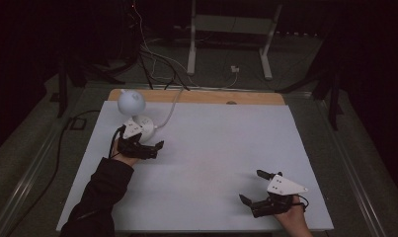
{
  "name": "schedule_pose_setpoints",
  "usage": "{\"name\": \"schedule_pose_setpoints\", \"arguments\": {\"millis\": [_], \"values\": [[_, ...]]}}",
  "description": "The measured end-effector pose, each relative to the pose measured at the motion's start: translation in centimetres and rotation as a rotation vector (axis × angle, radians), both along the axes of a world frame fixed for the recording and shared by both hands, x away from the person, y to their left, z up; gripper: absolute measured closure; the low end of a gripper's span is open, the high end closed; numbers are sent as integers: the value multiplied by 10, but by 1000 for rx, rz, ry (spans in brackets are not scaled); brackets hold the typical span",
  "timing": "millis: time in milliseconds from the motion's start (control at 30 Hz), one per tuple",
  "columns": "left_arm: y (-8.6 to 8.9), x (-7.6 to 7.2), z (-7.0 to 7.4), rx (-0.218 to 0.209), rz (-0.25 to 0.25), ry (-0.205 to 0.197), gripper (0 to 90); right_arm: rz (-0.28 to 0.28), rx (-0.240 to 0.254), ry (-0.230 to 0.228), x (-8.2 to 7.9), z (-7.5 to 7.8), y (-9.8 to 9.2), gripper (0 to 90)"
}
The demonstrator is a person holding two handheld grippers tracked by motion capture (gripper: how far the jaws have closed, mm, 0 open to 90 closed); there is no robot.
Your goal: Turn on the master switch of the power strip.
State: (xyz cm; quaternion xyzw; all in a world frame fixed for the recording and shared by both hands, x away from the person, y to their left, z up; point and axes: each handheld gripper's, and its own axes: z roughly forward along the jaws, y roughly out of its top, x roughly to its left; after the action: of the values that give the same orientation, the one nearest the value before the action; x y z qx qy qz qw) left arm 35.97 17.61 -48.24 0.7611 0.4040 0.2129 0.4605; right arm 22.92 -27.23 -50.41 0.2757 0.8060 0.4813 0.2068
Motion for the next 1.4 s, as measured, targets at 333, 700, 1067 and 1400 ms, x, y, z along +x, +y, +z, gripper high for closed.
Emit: {"name": "schedule_pose_setpoints", "arguments": {"millis": [333, 700, 1067, 1400], "values": [[0, 15, -7, -14, 61, 7, 4, 2, 2, 0, 1, 0, 0, 0], [-3, 26, -16, 29, 158, 50, 4, 3, 6, 2, 1, -1, -1, 0], [-5, 32, -24, 95, 204, 61, 161, 3, 5, 6, 1, -1, -1, 0], [1, 33, -26, 109, 264, 41, 493, 4, 9, 7, 1, -1, -1, 0]]}}
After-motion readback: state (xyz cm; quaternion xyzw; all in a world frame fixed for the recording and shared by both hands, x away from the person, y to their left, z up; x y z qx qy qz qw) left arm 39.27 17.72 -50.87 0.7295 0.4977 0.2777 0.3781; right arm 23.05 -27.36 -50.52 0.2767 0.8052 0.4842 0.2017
